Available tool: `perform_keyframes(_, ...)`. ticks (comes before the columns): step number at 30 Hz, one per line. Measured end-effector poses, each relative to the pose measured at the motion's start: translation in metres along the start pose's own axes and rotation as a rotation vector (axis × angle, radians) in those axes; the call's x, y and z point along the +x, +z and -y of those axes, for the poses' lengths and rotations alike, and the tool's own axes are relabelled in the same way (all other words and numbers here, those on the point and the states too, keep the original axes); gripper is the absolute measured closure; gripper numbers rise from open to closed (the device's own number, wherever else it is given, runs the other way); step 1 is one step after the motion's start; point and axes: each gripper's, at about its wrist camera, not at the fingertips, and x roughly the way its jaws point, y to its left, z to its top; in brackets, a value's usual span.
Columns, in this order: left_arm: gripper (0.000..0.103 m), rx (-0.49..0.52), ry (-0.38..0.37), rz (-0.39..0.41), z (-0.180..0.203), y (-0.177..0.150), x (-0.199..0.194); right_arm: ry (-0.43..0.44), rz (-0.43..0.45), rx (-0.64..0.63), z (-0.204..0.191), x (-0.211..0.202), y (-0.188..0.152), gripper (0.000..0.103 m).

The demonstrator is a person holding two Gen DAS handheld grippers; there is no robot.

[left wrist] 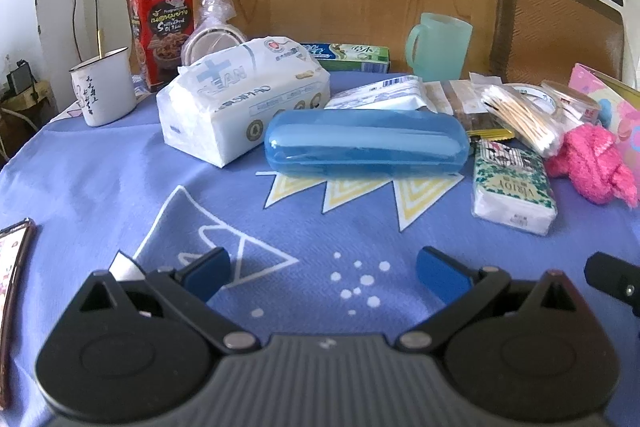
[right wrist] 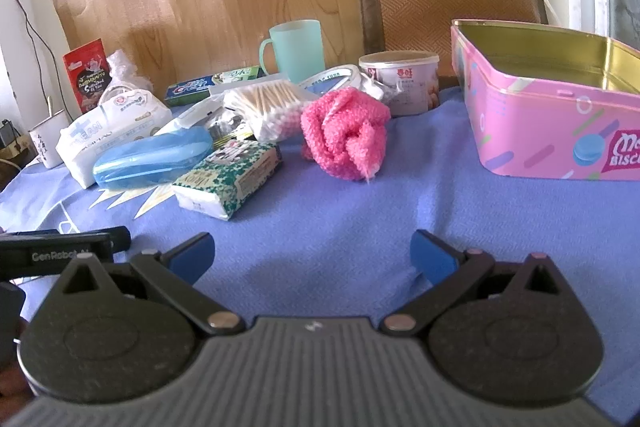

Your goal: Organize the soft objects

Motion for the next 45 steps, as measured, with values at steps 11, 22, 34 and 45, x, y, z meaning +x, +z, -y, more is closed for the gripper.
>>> perform_keyframes(11, 0.000, -0.009, -0.063, 0.027, -0.004, -0.002, -0.004, -0.007, -0.001, -0.008, -0.001, 0.001, 0.000, 0.000)
perform_keyframes(22, 0.000, 0.018, -0.058, 0.019, 0.000, -0.002, -0.003, -0.022, 0.012, -0.051, -0.008, -0.001, -0.003, 0.016)
perform_keyframes(34, 0.000, -0.004, -0.075, 0.027, -0.003, -0.001, -0.003, 0.049, 0.044, -0.084, -0.019, -0.001, 0.016, 0.030)
perform_keyframes(45, 0.000, -0.046, -0.109, 0.042, -0.010, -0.002, -0.006, 0.137, -0.022, -0.087, -0.041, 0.037, 0.042, 0.029)
